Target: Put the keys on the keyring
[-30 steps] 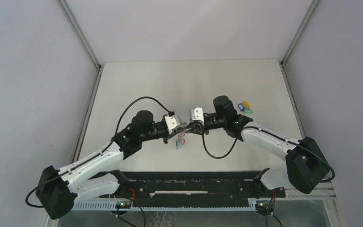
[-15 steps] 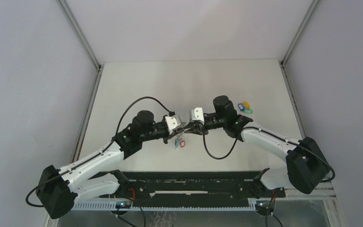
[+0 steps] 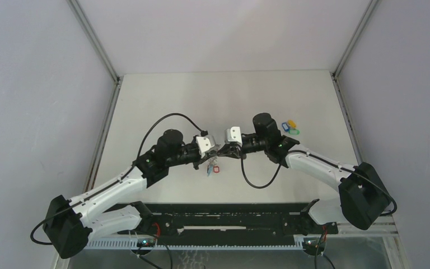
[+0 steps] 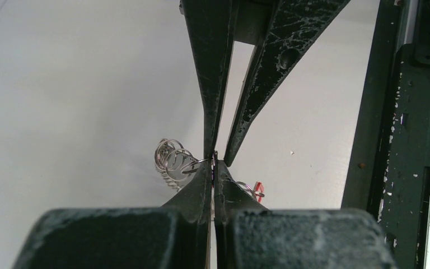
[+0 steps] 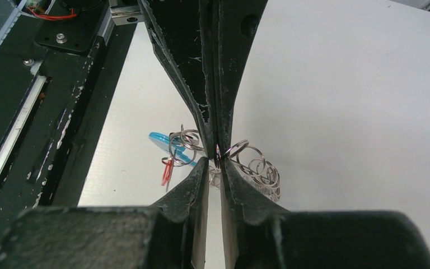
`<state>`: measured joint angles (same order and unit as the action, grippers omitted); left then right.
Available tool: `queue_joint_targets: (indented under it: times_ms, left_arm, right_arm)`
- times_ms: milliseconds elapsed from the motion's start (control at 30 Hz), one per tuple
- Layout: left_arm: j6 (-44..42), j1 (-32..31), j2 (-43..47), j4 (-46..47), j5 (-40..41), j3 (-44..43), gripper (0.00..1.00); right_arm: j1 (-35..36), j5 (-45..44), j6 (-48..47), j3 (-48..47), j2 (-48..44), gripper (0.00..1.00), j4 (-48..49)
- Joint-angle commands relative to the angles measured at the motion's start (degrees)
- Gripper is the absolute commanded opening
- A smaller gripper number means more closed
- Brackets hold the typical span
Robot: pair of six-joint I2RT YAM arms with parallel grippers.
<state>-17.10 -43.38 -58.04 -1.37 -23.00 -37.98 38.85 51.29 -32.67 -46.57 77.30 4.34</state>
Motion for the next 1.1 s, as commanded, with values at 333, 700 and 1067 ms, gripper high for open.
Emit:
queue_joint_targets:
  times_ms: [333,700,1067]
  left_arm:
    - [-0.49,-0.83,1.40,1.07,-2.30,-4.22,0.01]
    - [-1.37,-0.75,4.38,5.23,-1.14,0.50,0.25]
    - [-1.60,-0.01,5.22,5.55,0.79,3.00,0.31]
  right_arm:
    - [-0.58,3.35,1.23,-2.62,-0.97,0.00,2.64]
    - [-1.94,5.04,2.22,-2.56,-2.06,0.00,3.43]
    - [-2.50,4.81,2.77,-2.56,-2.06,0.00,3.80]
